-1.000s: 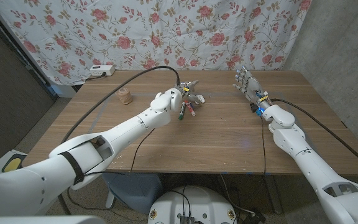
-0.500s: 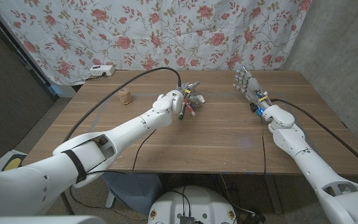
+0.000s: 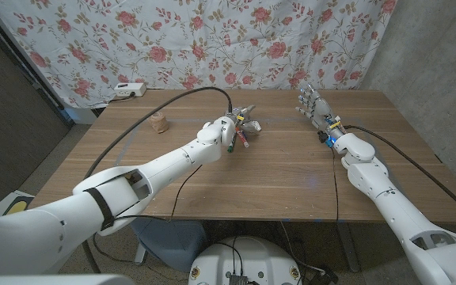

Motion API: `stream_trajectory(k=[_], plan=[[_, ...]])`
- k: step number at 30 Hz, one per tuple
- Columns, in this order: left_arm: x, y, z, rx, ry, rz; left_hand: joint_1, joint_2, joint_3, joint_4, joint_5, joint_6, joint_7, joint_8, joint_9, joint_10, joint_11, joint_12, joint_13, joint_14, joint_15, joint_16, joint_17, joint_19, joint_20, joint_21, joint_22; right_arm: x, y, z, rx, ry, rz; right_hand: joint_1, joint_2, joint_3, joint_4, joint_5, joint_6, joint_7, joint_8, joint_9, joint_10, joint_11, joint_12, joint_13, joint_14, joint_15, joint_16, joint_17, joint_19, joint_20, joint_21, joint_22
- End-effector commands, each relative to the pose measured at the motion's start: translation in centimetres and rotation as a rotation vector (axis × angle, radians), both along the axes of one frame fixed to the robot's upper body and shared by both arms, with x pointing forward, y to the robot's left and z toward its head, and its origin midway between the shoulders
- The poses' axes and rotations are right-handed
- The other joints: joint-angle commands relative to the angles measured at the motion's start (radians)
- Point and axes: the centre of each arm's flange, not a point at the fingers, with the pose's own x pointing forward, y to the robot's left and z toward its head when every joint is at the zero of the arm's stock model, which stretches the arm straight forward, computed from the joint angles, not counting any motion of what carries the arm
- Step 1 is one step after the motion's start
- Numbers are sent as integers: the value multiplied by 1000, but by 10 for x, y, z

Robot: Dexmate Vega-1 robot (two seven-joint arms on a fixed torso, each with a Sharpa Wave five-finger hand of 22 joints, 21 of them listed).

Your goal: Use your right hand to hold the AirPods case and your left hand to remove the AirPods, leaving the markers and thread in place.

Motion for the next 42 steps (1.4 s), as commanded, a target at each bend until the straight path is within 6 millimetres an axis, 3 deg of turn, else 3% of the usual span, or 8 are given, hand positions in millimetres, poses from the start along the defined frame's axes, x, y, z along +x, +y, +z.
stream_trajectory(k=[1,8,14,42], plan=[[4,-5,-5,0,14,-9,12,1,2,-6,-2,-139,-5,7,3,15,-5,4,2,9,-6,3,2,6,-6,0,0,-1,-3,-1,1,7,-6,1,9,1,-7,-2,-6,-1,2,4,5,6,5,1,-7,5,3,2,-1,7,0,2],[7,-4,-6,3,28,-1,13,0,-1,-6,-3,-134,-10,6,3,32,-7,10,4,21,-10,6,2,9,-6,0,0,1,-2,-1,-1,10,-4,0,10,1,-8,-2,-6,1,2,4,5,6,5,1,-8,5,3,2,-2,7,0,2],[7,-2,-6,8,26,-4,16,5,-2,-5,-3,-125,-9,6,3,62,-34,22,10,44,-19,12,3,12,-5,0,0,3,-1,-1,-1,12,-2,0,10,1,-8,-2,-7,0,2,4,5,8,5,1,-8,4,3,2,-2,7,0,2],[9,-11,-15,11,36,-28,49,26,7,-10,1,-95,-2,9,4,102,-46,39,28,78,-30,13,3,27,-1,1,-1,5,0,-3,1,20,-2,-4,12,0,-8,-3,-6,1,1,4,6,9,4,1,-8,5,3,2,-2,6,1,2]])
